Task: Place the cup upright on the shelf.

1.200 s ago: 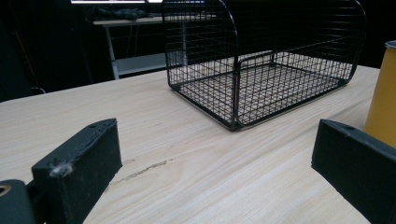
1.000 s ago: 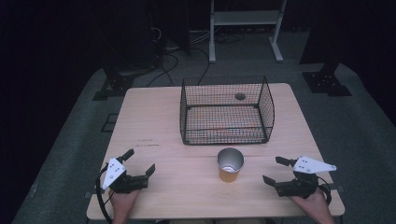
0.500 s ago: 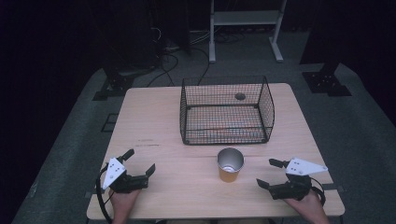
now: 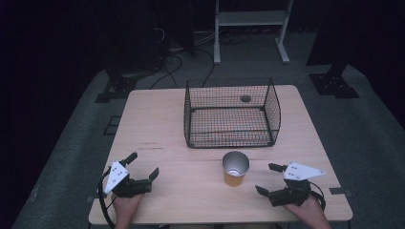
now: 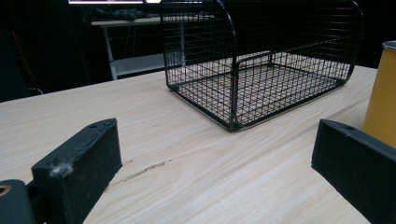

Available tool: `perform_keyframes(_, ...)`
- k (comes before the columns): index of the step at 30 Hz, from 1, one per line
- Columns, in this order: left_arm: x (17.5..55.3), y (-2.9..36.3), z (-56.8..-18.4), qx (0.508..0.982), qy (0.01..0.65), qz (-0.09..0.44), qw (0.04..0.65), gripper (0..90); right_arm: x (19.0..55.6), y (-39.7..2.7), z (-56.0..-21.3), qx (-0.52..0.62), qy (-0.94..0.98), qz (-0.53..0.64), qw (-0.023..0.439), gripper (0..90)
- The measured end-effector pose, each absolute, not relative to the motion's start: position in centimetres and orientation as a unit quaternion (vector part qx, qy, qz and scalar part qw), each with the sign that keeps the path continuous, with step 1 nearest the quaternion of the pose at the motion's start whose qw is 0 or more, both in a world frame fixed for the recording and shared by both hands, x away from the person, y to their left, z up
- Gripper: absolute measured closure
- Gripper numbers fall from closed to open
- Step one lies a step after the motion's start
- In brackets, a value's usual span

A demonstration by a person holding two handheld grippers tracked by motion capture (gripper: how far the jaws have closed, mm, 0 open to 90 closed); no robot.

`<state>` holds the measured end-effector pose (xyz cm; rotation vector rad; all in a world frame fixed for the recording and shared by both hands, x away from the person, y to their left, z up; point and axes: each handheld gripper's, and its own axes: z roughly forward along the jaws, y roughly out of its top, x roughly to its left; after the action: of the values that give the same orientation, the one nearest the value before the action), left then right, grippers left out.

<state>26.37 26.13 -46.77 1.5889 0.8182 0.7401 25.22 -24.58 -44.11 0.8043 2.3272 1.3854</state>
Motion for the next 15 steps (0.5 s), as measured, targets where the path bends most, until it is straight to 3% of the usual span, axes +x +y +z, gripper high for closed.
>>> perform_keyframes(15,26.4,26.1,-46.8,0.677,0.347,0.313,0.568,0.8,25.9,-22.1,-44.5,0.279,0.823,0.47,0.151,2.2)
